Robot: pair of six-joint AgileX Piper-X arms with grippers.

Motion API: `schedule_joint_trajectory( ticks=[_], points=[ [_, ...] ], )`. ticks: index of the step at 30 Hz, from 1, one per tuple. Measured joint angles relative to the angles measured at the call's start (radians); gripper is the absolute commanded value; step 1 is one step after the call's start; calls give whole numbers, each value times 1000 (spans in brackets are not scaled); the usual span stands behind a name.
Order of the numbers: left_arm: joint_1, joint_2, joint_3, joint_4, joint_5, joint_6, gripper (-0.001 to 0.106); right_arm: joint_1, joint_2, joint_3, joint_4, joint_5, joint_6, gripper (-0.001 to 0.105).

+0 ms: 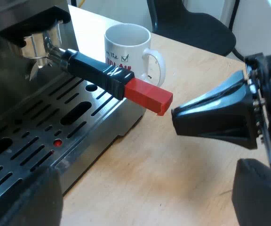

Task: Grind coffee beans and then tamp

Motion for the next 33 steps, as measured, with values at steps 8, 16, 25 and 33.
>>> schedule_joint_trajectory(
  ticks=[8,16,25,33],
  points=[
    [0,0,0,0,0,0,79,0,30,0,-27,53,0,0],
    [0,0,0,0,0,0,79,0,36,0,-63,74,0,0],
    [0,0,0,0,0,0,79,4,83,0,-128,119,0,0],
    [0,0,0,0,0,0,79,8,88,0,-133,183,0,0]
  ],
)
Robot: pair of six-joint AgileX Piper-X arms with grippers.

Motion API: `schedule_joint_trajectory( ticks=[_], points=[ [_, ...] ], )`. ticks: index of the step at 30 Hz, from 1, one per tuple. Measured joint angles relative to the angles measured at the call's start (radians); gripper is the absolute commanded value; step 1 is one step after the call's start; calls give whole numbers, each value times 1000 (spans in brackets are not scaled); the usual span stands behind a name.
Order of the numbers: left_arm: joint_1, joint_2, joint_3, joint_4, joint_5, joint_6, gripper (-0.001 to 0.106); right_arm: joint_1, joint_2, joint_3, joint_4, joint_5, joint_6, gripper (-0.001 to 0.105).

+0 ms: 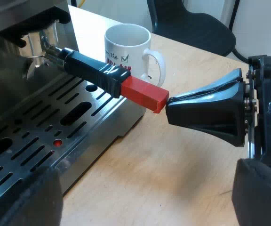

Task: Grind coffee beans and then tamp

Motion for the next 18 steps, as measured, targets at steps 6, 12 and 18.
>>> schedule_joint_trajectory(
  ticks=[6,12,18],
  points=[
    [0,0,0,0,0,0,79,-2,0,1,0,3,0,0],
    [0,0,0,0,0,0,79,-7,0,4,0,1,0,0],
    [0,0,0,0,0,0,79,-7,0,4,0,-1,0,0]
  ],
)
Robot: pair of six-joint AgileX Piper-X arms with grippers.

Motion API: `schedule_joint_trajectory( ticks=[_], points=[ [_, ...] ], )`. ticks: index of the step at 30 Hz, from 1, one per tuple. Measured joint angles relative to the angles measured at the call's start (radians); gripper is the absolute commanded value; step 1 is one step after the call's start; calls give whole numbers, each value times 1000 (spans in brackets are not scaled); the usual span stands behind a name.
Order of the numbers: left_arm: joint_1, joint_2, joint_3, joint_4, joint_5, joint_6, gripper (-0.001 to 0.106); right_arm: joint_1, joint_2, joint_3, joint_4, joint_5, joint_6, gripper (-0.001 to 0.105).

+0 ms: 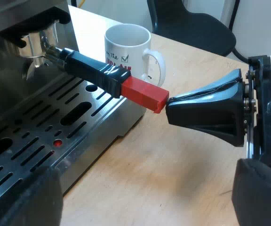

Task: Grind coffee beans and then tamp

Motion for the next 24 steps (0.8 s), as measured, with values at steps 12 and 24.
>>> schedule_joint_trajectory(
  ticks=[12,24],
  points=[
    [0,0,0,0,0,0,79,0,0,0,0,-12,0,0],
    [0,0,0,0,0,0,79,78,0,0,21,86,0,0]
  ],
)
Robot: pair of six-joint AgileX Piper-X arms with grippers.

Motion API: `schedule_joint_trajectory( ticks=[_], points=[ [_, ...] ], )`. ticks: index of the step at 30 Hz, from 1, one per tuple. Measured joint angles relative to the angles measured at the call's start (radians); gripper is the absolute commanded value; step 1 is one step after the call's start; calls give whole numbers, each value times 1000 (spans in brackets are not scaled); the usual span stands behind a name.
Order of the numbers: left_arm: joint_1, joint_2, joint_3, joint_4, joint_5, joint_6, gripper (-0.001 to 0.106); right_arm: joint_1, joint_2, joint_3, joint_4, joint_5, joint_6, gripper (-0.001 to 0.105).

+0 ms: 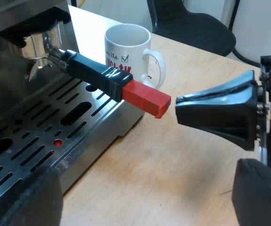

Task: Grind coffee beans and then tamp

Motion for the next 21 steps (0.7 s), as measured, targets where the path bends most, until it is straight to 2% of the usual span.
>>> schedule_joint_trajectory(
  ticks=[13,21],
  points=[
    [0,0,0,0,0,0,79,111,-5,0,54,17,0,0],
    [0,0,0,0,4,-10,79,164,-74,0,99,16,0,0]
  ],
)
